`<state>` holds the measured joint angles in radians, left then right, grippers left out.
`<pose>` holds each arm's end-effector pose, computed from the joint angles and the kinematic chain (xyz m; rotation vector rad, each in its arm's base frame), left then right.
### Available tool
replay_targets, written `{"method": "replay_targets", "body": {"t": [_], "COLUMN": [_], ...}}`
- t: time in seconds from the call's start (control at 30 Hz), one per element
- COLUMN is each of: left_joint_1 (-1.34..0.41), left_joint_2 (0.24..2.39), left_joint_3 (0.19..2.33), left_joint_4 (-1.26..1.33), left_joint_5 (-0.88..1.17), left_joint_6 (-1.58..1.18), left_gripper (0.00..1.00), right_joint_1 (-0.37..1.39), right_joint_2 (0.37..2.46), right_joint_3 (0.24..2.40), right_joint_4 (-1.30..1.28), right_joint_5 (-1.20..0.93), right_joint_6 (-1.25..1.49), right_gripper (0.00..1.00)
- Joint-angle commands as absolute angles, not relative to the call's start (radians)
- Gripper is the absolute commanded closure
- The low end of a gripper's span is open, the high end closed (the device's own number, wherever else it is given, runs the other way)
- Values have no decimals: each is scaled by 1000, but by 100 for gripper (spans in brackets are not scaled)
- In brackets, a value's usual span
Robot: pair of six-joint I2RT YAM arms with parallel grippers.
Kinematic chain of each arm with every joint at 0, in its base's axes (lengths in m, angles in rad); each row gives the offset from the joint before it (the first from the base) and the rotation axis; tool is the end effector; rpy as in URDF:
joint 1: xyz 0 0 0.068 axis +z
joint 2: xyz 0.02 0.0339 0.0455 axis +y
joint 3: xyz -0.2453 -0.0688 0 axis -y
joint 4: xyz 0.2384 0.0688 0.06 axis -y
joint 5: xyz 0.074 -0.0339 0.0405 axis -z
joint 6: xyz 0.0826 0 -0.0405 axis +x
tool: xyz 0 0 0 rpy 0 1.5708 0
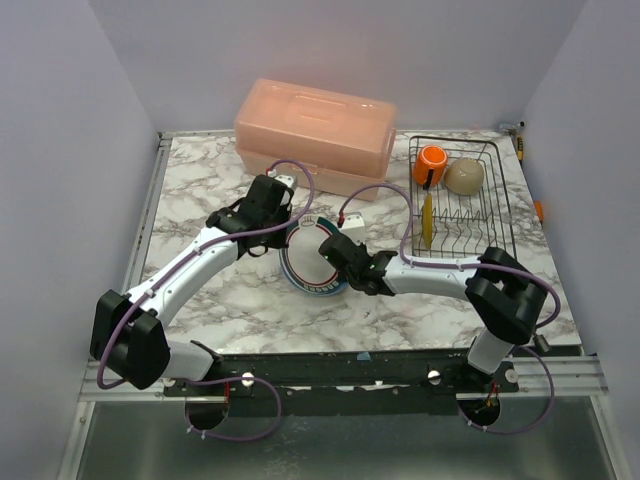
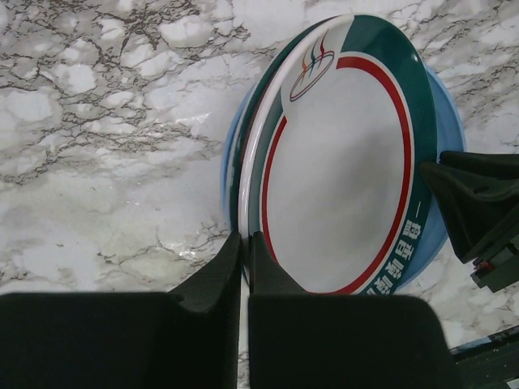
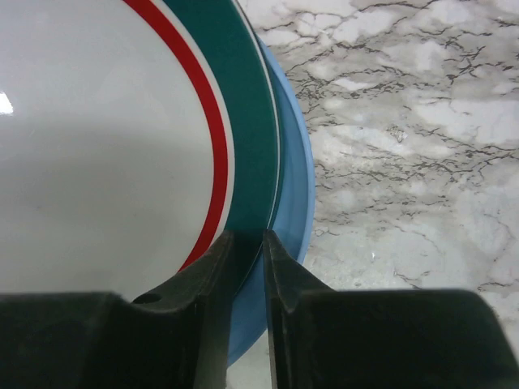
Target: Load the mixed dishes into the dish rack
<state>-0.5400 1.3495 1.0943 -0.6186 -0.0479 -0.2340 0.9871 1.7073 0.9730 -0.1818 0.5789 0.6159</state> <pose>0.2700 -0.1572 0.2307 0.3543 2.4385 -0.2832 0.2348 0.2736 0.1278 -0.1947 2.2901 0.0841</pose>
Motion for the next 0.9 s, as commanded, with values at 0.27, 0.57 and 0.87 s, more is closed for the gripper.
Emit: {"method": "replay_targets", "body": {"t": [0.27,0.57,0.87], "left_joint_1": [-545,-544,-545], "left_joint_2": [1332,1315,1304], "left_joint_3": [1090,1087,1086], "left_joint_4": [-626,-630,-639], "left_joint_5": [-98,-109,-115], "left_joint_6": [-241,-239,-243], "left_gripper": [100,100,100], "right_joint_1": [1017,1153,1315], "right_joint_2": [1576,1573,1681], "right_joint_3": [997,992,1115], "right_joint_4": [-249,-82,-46], "right_joint_5": [507,417,560], "right_joint_6": [544,429,341], "right_gripper": [50,21,21]}}
